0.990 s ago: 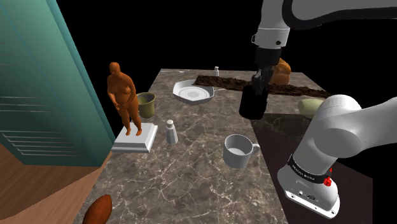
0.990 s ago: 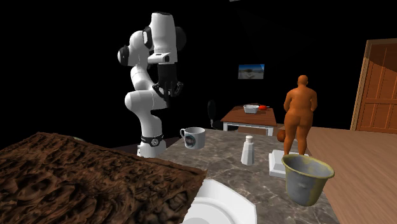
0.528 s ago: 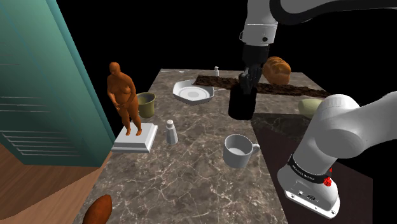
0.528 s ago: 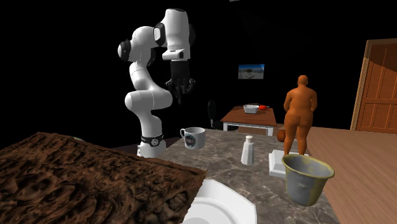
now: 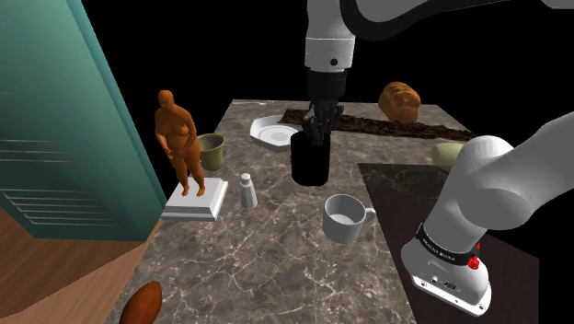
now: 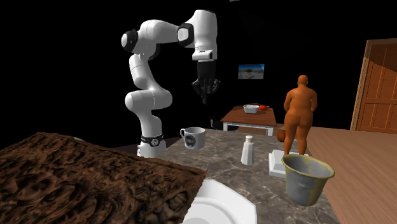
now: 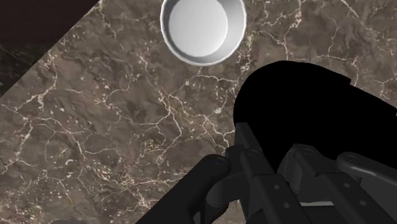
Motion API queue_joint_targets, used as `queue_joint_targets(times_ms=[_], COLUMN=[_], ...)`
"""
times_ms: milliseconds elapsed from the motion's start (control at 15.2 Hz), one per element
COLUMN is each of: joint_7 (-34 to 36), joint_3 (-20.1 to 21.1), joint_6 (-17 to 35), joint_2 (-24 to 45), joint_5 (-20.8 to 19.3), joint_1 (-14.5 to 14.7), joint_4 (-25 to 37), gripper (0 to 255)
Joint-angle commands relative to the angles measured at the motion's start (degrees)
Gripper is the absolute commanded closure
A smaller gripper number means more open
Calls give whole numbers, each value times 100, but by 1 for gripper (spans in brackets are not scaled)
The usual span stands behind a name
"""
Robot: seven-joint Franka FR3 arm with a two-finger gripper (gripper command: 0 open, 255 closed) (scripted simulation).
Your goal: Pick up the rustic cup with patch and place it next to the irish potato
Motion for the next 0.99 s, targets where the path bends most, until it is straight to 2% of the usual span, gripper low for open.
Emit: queue_joint_targets(times_ms=[0,462,924], joint_7=[210,1023,1973], joint_3=[193,882,1479], joint_6=[106,433,524], joint_2=[336,1694,3220], joint_5=[69,35,-463], joint_1=[37,98,206], joint_4=[273,1434,2909], gripper=[255,255,255])
